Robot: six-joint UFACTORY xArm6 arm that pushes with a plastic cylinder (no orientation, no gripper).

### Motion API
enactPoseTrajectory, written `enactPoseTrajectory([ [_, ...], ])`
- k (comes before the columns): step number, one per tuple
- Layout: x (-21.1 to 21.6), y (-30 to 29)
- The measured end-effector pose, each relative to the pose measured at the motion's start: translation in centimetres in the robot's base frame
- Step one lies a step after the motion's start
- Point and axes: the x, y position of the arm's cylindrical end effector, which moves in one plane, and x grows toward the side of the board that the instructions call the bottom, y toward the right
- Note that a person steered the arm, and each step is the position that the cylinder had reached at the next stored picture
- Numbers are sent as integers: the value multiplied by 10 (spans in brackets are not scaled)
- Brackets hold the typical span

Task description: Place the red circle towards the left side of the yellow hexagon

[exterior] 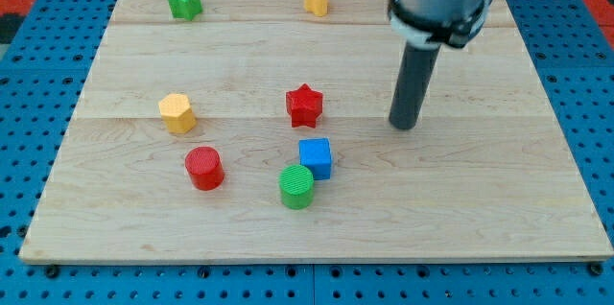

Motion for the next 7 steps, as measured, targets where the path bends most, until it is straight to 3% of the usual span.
enactPoseTrajectory([
  [2, 128, -39],
  [3, 134, -128],
  [5, 55, -188],
  [7, -2, -293],
])
